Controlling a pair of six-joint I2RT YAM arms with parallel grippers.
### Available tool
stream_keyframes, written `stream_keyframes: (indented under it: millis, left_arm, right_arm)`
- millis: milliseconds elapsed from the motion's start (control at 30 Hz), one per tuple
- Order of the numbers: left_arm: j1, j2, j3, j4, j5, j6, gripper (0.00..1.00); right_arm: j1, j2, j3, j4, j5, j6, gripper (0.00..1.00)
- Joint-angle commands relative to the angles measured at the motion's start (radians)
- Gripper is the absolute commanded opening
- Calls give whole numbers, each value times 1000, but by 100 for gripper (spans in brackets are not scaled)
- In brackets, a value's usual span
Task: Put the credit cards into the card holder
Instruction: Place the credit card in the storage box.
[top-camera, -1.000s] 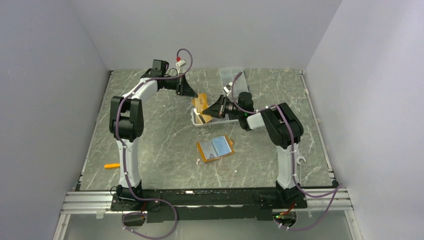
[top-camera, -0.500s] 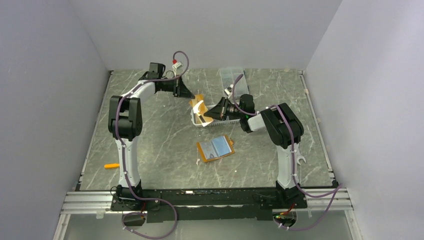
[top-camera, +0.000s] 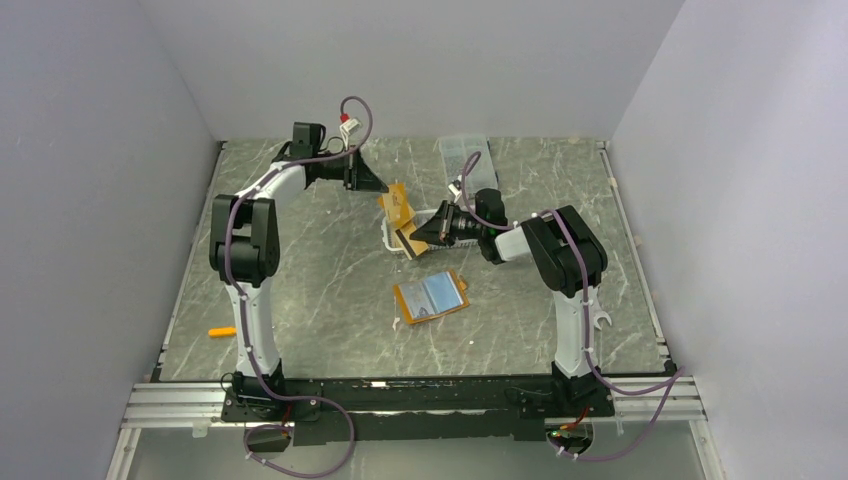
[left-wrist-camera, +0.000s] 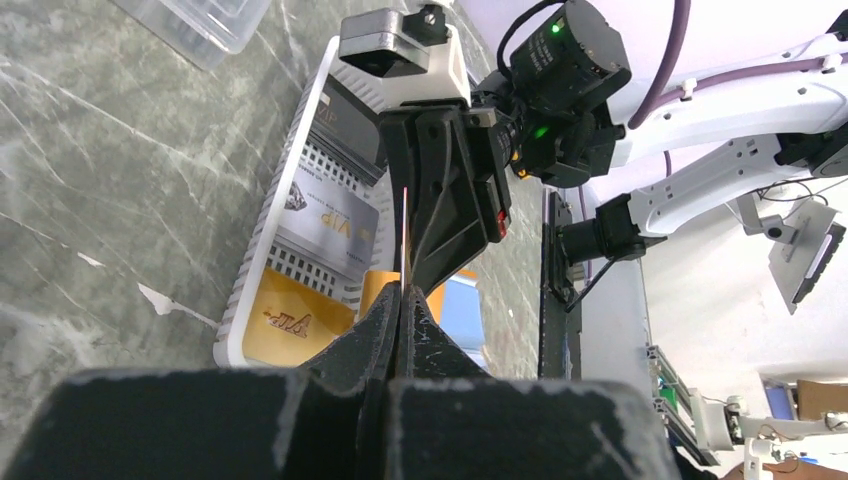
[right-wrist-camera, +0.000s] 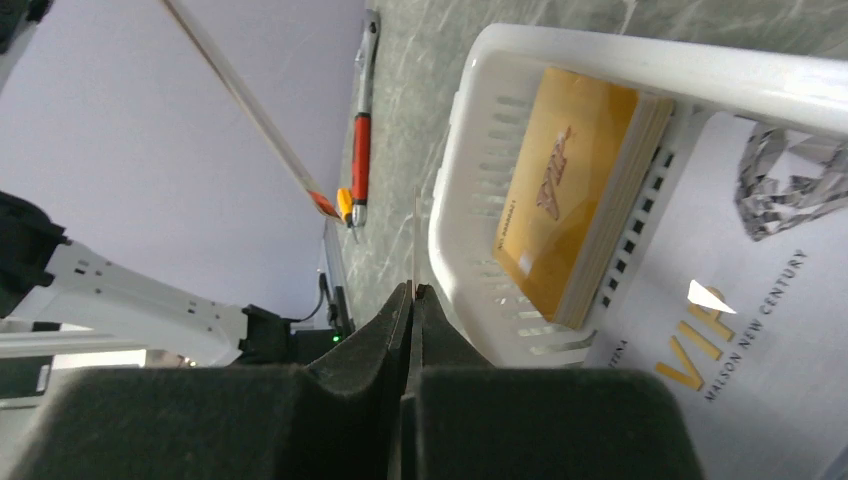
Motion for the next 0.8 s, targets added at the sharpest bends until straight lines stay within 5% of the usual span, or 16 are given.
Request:
stream_keyframes:
  millis: [0, 500, 767]
  left_arm:
    - [5, -65, -5, 82, 34, -45, 0]
    - [5, -124, -91, 123, 76, -77, 0]
    - [5, -113, -106, 109, 79, -59, 0]
  right_arm:
    - [-6, 5, 45, -49, 40, -79, 0]
    - [5, 20, 127, -142, 180, -96, 0]
    - [26, 19, 106, -151, 194, -96, 32]
